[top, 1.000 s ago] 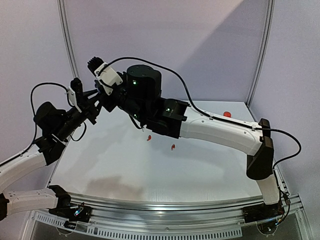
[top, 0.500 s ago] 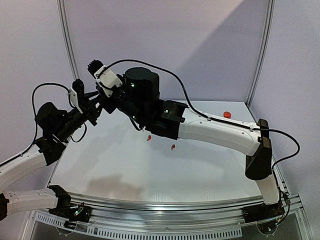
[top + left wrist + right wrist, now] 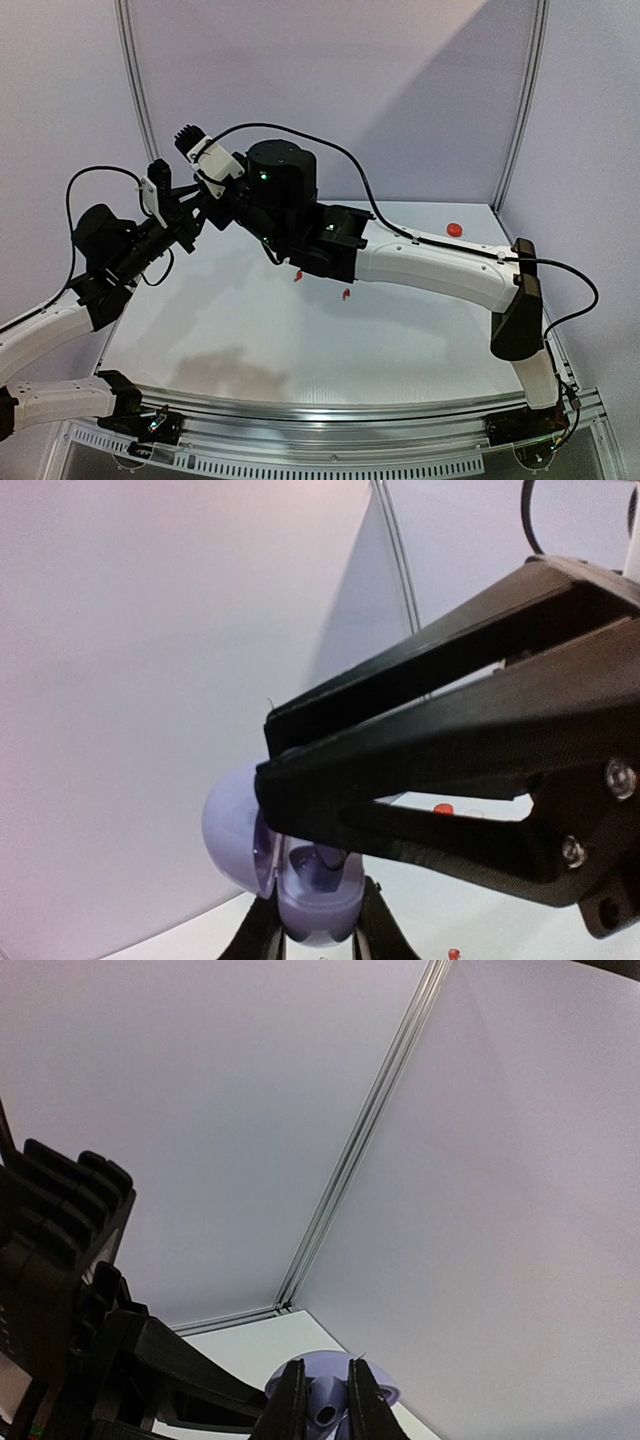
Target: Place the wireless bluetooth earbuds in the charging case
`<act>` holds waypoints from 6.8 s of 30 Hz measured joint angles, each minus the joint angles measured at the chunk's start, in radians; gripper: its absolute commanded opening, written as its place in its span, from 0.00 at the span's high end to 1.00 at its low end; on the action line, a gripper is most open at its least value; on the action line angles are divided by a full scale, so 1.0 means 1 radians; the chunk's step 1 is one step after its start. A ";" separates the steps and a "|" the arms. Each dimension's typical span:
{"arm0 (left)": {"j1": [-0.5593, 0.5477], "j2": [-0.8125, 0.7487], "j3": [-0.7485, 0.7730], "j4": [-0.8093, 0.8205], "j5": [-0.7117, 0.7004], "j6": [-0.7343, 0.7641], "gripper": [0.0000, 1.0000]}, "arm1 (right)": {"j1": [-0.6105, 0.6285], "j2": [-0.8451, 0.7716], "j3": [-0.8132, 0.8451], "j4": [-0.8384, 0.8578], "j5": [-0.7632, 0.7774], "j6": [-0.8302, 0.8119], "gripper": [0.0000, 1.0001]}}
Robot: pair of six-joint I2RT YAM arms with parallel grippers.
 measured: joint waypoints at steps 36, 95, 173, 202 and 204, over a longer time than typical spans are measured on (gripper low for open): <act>0.026 0.009 -0.008 0.084 0.488 -0.047 1.00 | 0.001 -0.291 -0.068 -0.162 -0.421 0.172 1.00; -0.078 0.068 0.017 -0.048 -0.138 -0.142 1.00 | 0.032 -0.052 -0.001 -0.091 0.119 0.305 1.00; -0.075 0.068 0.017 -0.051 -0.135 -0.123 1.00 | -0.019 0.005 -0.035 -0.010 0.106 0.212 1.00; -0.069 0.069 0.017 -0.064 -0.120 -0.122 1.00 | -0.012 -0.006 -0.060 -0.012 0.126 0.094 1.00; -0.069 0.069 0.017 -0.067 -0.119 -0.122 1.00 | -0.012 -0.005 -0.060 -0.016 0.126 0.080 1.00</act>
